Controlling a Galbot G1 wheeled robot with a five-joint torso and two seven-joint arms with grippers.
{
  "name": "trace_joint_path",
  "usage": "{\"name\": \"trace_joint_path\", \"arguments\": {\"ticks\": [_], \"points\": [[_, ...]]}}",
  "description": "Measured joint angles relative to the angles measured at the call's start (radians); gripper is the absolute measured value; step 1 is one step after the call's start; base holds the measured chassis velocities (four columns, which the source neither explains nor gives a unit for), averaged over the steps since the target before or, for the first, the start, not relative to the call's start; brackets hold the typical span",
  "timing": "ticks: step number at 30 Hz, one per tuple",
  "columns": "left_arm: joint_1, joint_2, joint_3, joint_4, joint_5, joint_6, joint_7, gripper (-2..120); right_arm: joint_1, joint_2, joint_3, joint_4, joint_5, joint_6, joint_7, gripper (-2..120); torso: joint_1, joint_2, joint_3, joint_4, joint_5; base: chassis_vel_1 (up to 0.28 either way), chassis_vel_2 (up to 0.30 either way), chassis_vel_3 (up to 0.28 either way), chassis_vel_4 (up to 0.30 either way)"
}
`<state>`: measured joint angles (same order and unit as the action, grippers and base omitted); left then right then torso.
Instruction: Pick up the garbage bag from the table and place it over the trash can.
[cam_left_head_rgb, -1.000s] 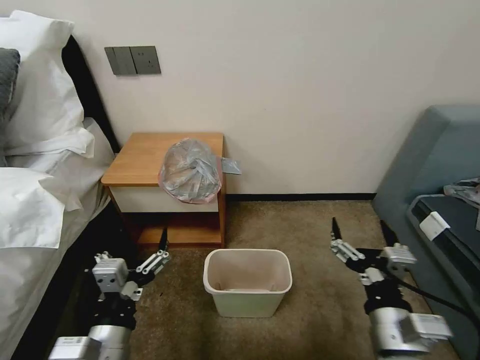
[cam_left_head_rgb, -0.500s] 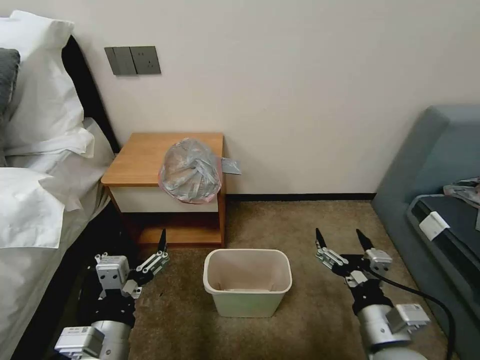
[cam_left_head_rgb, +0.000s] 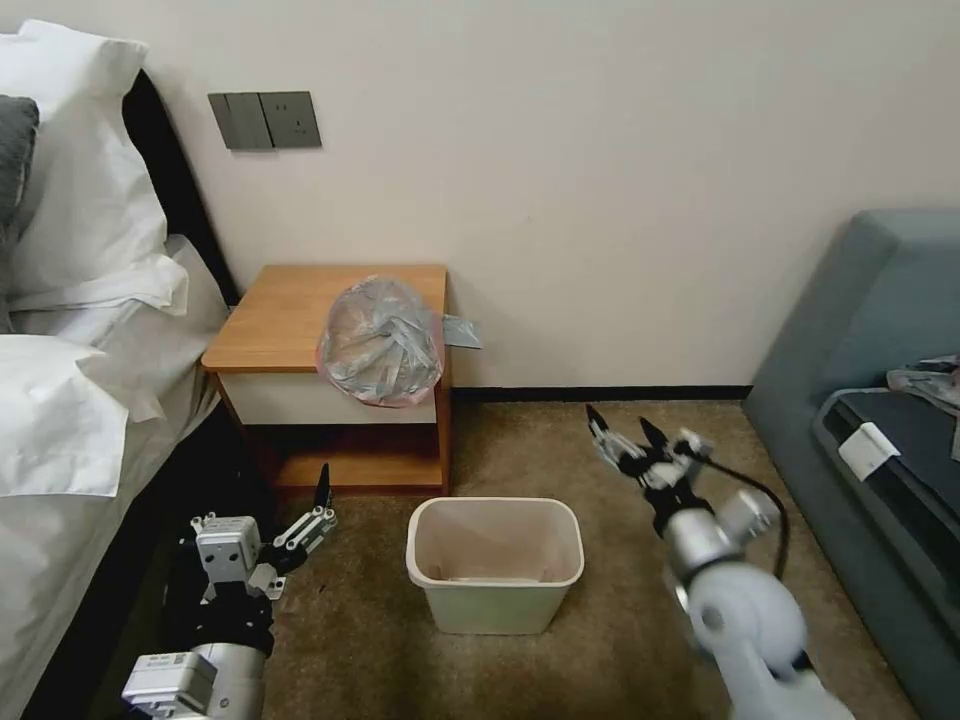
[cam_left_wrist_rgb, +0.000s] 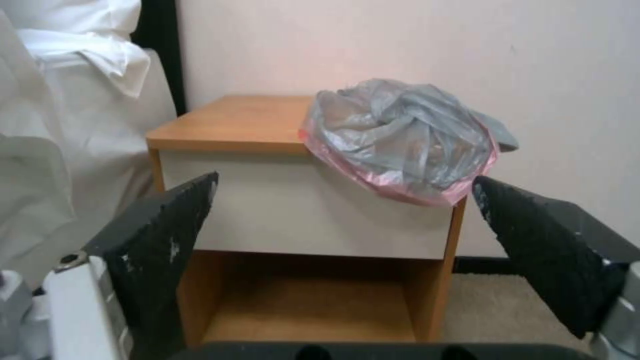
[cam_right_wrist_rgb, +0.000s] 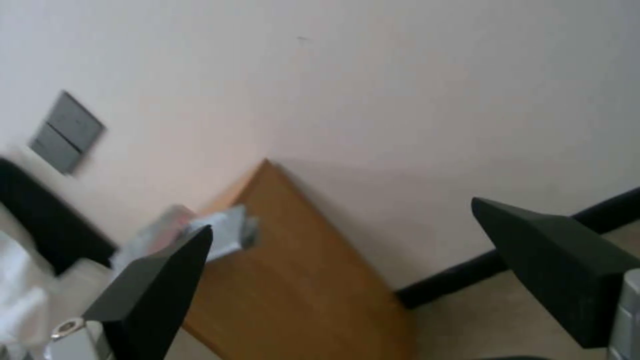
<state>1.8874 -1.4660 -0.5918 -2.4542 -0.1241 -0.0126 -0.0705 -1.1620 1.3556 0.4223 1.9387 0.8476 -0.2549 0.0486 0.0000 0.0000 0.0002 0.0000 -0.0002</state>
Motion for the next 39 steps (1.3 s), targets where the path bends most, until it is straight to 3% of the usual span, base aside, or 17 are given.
{"name": "trace_joint_path", "arguments": {"ticks": [5, 7, 20, 34, 39], "points": [[0.003, -0.006, 0.001, -0.001, -0.001, 0.001, 0.000, 100, 0.090, 0.024, -0.061, -0.073, 0.129, -0.015, 0.037, 100, 0.000, 0.000, 0.000, 0.0002, 0.0000, 0.000, 0.000, 0.000, 0.000], [0.006, -0.015, 0.000, -0.001, -0.003, 0.001, -0.001, 100, 0.167, 0.074, -0.113, -0.166, 0.278, -0.035, 0.052, 100, 0.000, 0.000, 0.000, 0.0003, 0.0000, 0.000, 0.000, 0.000, 0.000], [0.006, -0.026, -0.005, -0.008, -0.007, 0.000, -0.002, 100, 0.341, 0.149, -0.144, -0.377, 0.605, -0.102, 0.026, 100, 0.000, 0.000, 0.000, 0.0000, 0.0000, 0.000, 0.000, 0.000, 0.000], [0.003, -0.051, -0.001, -0.003, 0.004, -0.006, 0.001, 100, 0.476, 0.219, -0.148, -0.582, 0.623, -0.121, -0.013, 100, 0.000, 0.000, 0.000, 0.0001, -0.0001, 0.000, 0.000, 0.000, 0.000], [0.001, -0.053, -0.001, 0.001, 0.005, -0.007, 0.002, 100, 0.495, 0.234, -0.155, -0.609, 0.604, -0.123, -0.022, 84, 0.000, 0.000, 0.000, 0.0001, 0.0000, 0.000, 0.000, 0.000, 0.000]]}}
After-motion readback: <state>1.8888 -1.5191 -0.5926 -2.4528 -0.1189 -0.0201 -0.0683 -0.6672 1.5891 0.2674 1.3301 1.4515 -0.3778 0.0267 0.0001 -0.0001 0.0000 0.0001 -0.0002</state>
